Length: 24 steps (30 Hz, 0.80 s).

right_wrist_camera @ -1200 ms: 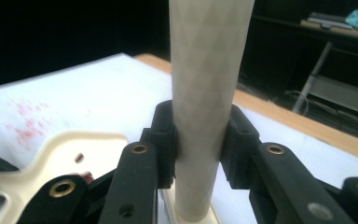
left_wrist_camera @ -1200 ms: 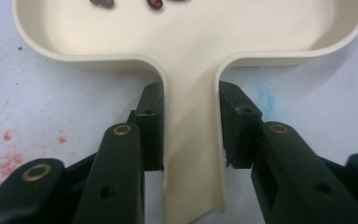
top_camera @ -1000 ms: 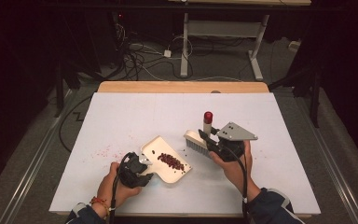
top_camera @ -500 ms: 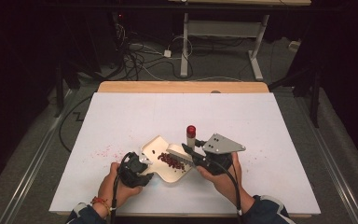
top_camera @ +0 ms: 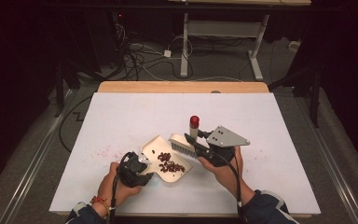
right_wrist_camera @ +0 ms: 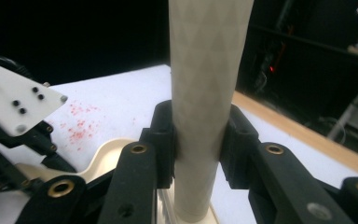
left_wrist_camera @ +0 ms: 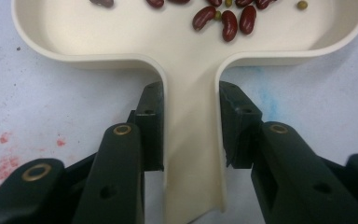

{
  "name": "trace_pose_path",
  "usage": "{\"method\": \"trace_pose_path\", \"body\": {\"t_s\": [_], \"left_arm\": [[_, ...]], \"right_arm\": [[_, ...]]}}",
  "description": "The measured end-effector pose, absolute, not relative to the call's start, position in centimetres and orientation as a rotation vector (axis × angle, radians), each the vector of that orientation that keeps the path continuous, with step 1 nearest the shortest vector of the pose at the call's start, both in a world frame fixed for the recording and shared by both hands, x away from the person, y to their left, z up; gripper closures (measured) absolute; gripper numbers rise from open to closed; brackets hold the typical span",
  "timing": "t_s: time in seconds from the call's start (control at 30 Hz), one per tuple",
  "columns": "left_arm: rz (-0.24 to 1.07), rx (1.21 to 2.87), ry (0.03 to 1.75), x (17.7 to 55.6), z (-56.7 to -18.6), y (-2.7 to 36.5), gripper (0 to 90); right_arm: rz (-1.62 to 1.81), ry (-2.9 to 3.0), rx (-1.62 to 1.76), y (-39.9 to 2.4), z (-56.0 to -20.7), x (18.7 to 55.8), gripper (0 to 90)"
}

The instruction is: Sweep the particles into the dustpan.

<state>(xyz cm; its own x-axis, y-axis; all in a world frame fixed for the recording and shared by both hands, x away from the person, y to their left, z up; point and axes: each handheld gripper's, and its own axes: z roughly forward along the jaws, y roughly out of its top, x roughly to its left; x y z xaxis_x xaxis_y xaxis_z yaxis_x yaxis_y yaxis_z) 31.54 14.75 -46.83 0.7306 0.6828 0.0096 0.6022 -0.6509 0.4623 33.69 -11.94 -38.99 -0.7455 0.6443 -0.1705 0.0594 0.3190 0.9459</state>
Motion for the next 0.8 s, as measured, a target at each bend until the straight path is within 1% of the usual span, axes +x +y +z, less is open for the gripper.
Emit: {"method": "trace_pose_path", "body": {"t_s": [0.27,0.37,0.53,0.8], "left_arm": [[0.237,2.496,0.968,31.8,-46.7,15.1,63.7],[0.237,2.479,0.97,31.7,-46.7,15.3,63.6],[0.202,2.461,0.979,31.8,-46.7,15.5,63.7],[0.22,2.478,0.977,31.9,-46.8,15.3,63.7]], "right_arm": [[1.473,2.058,0.525,-8.6,-39.7,36.9,70.5],[1.467,2.101,0.517,-7.5,-40.4,37.5,70.5],[1.482,2.133,0.474,-6.2,-41.3,36.8,70.5],[1.527,2.156,0.452,-5.8,-41.2,34.7,70.5]]}}
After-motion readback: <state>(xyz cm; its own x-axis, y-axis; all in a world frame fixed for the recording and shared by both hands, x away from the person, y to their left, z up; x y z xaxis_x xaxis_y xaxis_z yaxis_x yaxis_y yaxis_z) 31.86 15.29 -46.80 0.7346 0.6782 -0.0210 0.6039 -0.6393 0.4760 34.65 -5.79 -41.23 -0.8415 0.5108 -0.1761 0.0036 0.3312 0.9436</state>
